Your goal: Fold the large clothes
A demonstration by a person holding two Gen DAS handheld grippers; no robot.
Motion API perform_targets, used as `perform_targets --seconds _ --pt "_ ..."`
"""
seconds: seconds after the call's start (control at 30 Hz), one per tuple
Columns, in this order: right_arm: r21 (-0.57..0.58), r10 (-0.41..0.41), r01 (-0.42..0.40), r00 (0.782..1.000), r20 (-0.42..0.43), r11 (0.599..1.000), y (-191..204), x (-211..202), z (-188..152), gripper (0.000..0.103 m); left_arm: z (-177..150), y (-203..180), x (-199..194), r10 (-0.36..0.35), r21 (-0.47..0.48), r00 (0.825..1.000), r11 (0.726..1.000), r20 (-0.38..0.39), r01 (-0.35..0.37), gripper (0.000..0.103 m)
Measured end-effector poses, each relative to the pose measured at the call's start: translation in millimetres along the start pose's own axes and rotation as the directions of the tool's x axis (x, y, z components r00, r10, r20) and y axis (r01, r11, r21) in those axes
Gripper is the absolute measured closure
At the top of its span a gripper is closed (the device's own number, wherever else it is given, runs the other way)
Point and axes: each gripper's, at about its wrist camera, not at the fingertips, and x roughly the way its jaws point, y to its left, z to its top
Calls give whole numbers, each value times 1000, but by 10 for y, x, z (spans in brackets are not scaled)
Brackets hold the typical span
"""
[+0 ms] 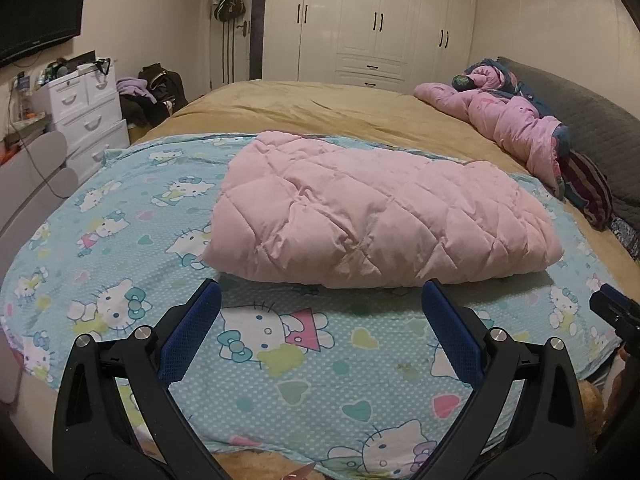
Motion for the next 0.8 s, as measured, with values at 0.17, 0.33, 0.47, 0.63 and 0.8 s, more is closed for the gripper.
perform_targets --seconds 0.17,0.33,0.47,0.63,0.8 --pt "-7 -7 7 1000 -1 1000 -4 -2 -1 4 -13 -17 10 13 9 1000 1000 -3 -13 9" --pt "-18 -19 19 1000 1 1000 9 -6 11 4 -53 -12 62 55 0 998 998 -31 -55 9" --pt "-11 -32 31 1000 -2 999 -23 -10 1 4 -81 21 50 56 -7 998 998 -28 -56 9" --pt "61 -89 89 996 1 994 -324 -97 -36 4 -63 229 182 49 -69 995 996 -82 -55 9" --pt "229 -422 417 906 -28 880 -1499 -412 -359 4 83 949 450 162 -116 978 977 -129 -178 9"
